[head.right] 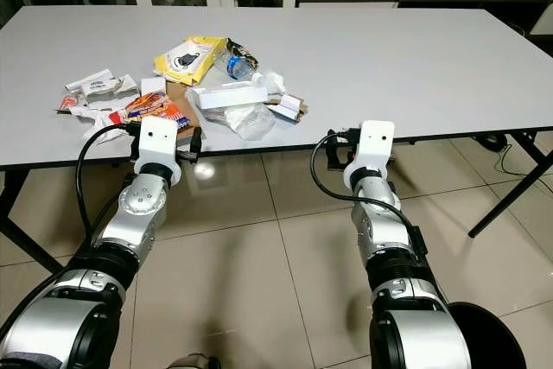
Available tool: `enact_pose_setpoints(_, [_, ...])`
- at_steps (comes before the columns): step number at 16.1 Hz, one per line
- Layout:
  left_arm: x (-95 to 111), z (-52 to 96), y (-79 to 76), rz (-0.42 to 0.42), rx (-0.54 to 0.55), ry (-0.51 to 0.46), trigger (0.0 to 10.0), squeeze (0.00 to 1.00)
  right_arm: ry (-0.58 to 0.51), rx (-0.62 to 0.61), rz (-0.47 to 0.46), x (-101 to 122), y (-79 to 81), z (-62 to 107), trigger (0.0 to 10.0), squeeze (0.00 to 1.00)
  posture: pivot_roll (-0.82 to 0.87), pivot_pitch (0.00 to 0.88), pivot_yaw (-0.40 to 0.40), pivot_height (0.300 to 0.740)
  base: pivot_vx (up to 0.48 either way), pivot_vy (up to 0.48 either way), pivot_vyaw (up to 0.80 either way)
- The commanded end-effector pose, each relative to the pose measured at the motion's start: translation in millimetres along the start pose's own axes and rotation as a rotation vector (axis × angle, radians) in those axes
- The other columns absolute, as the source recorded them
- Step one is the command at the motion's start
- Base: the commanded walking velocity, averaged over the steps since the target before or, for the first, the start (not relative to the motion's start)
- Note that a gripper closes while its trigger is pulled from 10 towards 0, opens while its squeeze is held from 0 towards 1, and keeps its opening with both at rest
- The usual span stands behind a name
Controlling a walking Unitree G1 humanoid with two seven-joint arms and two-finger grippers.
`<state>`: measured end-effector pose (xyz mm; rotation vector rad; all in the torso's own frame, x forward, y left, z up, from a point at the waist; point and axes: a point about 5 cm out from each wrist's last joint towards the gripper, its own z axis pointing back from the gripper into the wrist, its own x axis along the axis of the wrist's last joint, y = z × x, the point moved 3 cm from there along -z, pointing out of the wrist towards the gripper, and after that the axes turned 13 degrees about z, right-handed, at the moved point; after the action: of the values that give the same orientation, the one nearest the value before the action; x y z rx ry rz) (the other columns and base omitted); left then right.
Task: Picking trash to rubbish bin
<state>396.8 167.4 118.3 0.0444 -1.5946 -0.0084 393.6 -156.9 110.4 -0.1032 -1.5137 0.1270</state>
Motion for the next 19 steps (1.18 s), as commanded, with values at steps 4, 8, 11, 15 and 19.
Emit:
enact_pose_setpoints(4, [21, -5.6, -4.6, -0.021, -0.03, -0.081, 10.0, 0.0, -0.084, -0.013, -0.002, 20, -4.4, -4.3, 10.0, 0.0, 0.03, 0.0, -0.04, 0.74, 0.0, 0.0, 0.0])
enact_pose_setpoints(8, [19, -5.0, -4.2, -0.015, -0.021, -0.08, 10.0, 0.0, -0.075, -0.013, 0.003, 17, -3.6, -3.6, 10.0, 0.0, 0.03, 0.0, -0.04, 0.74, 0.0, 0.0, 0.0])
enact_pose_setpoints(11, [21, -5.1, -1.8, -0.014, -0.008, -0.088, 10.0, 0.0, -0.072, -0.017, 0.006, 16, -5.0, -3.3, 10.0, 0.0, 0.03, 0.0, -0.04, 0.74, 0.0, 0.0, 0.0])
enact_pose_setpoints(15, [27, -6.7, 0.5, -0.016, 0.008, -0.11, 10.0, 0.0, -0.076, -0.008, 0.021, 17, -2.8, -3.9, 10.0, 0.0, 0.03, 0.0, -0.04, 0.74, 0.341, 0.0, 0.0])
enact_pose_setpoints(19, [28, -7.1, 1.0, -0.018, 0.012, -0.114, 10.0, 0.0, -0.083, -0.005, 0.038, 18, -1.9, -4.1, 10.0, 0.0, 0.03, 0.0, -0.042, 0.74, 0.369, 0.0, 0.11])
